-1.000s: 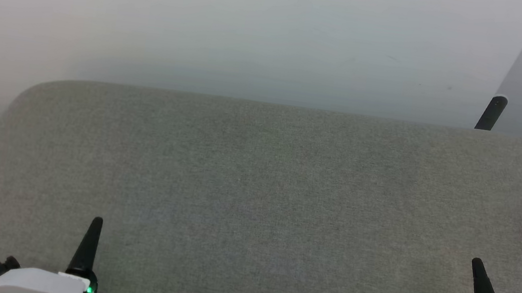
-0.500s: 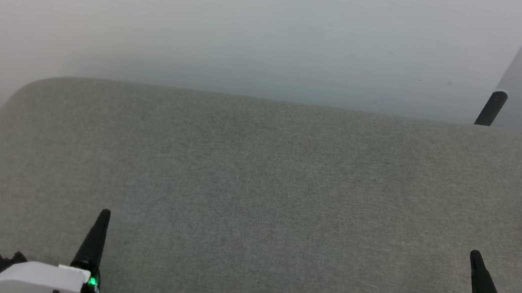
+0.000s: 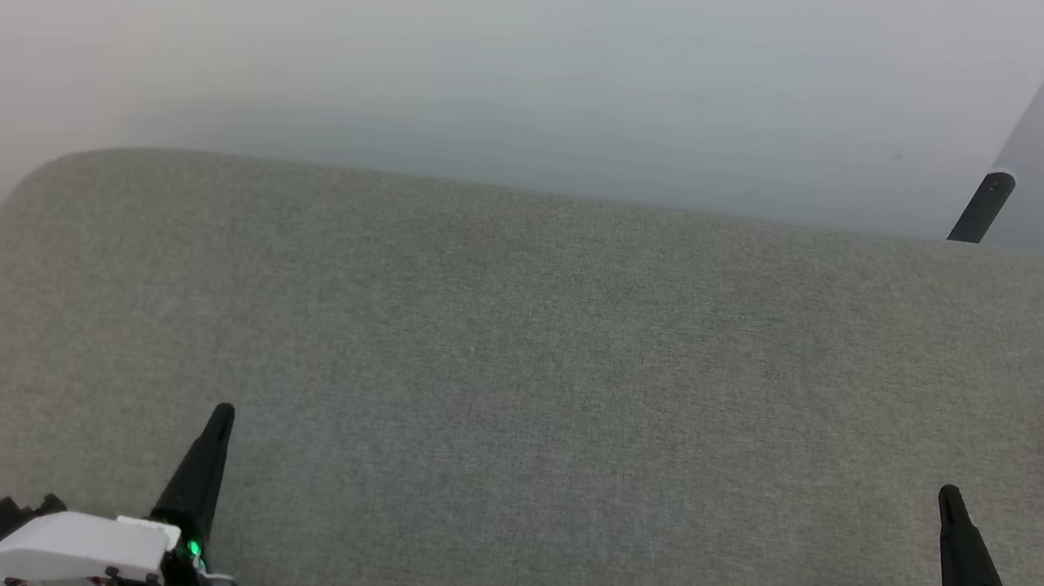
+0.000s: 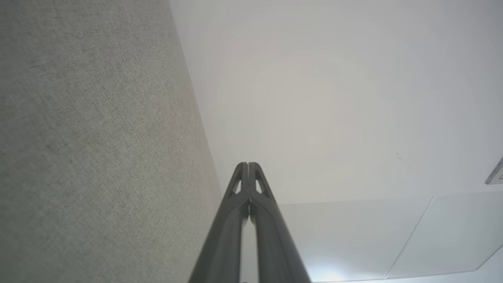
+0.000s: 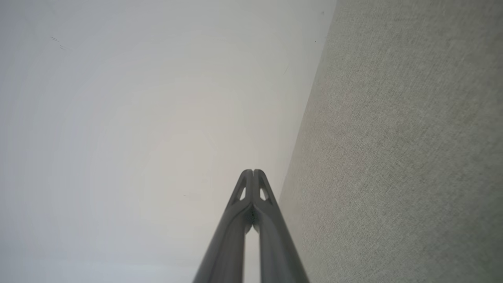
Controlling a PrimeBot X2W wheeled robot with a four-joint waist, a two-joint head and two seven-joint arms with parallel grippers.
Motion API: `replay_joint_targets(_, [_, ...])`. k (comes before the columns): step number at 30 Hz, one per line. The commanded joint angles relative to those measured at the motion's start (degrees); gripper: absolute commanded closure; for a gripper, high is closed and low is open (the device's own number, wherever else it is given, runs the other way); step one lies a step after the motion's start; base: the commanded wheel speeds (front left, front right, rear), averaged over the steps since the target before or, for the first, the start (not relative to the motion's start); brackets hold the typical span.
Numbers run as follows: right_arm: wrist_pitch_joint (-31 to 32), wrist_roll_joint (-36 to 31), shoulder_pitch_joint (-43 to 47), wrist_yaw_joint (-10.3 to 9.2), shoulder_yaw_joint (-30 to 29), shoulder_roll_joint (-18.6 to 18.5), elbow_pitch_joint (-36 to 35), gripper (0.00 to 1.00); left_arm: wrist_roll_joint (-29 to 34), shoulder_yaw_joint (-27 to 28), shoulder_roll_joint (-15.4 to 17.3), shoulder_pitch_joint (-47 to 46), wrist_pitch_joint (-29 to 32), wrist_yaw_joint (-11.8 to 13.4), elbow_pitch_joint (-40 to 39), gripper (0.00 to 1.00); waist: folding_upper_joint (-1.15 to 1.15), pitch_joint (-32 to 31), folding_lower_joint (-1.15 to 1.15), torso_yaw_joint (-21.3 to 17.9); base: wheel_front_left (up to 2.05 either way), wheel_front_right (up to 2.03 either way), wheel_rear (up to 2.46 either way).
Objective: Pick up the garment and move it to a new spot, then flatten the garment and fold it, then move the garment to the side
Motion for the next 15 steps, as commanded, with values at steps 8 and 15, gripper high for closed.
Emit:
replay_joint_targets(8, [1.2, 4.4, -1.3, -0.02, -0.3, 0.4, -0.1, 1.00, -3.8, 0.2, -0.6, -1.3, 1.1, 0.0, -0.2, 1.00, 0.00, 0.4, 0.00, -0.2, 0.00, 0.00, 0.00])
replay_joint_targets(15, [1.5, 5.7, -1.2, -0.02, -0.4, 0.6, -0.1, 1.00, -5.0, 0.2, -0.8, -1.6, 1.5, 0.0, -0.2, 1.00, 0.00, 0.6, 0.00, -0.2, 0.00, 0.00, 0.00])
